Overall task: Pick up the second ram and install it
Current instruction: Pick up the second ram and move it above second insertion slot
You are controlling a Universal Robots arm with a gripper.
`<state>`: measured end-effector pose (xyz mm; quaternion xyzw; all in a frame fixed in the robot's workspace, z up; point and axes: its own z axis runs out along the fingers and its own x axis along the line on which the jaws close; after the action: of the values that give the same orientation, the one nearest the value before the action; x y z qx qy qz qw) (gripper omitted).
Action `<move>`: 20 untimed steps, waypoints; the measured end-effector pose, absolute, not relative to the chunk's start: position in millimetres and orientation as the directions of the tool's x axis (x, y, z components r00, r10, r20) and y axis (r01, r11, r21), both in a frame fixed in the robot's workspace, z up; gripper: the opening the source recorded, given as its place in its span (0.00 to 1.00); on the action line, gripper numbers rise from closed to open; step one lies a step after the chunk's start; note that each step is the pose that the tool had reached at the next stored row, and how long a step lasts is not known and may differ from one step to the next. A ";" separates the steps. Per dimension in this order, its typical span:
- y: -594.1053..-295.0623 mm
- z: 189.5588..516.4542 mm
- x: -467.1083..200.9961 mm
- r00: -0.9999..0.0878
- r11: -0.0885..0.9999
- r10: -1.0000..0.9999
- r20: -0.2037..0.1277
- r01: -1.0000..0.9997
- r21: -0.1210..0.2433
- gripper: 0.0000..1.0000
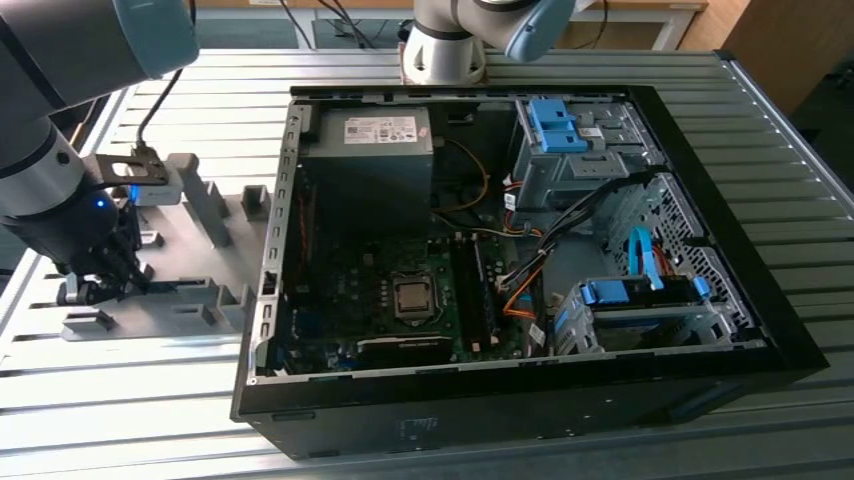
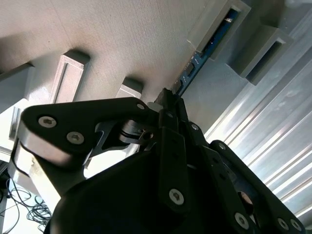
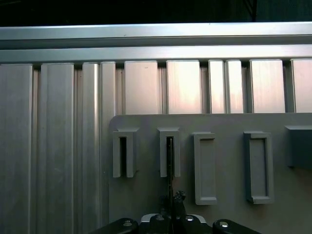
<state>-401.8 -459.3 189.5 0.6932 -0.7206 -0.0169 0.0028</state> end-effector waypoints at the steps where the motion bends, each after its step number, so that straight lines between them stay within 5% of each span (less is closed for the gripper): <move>1: -459.3 189.5 -401.9 -0.039 0.038 -0.999 -0.019 -0.999 0.028 0.14; 20: -459.3 205.5 -401.9 -0.039 0.038 -0.999 -0.019 -0.999 0.028 0.14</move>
<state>-401.9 -459.3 205.5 0.6932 -0.7206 -0.0169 0.0028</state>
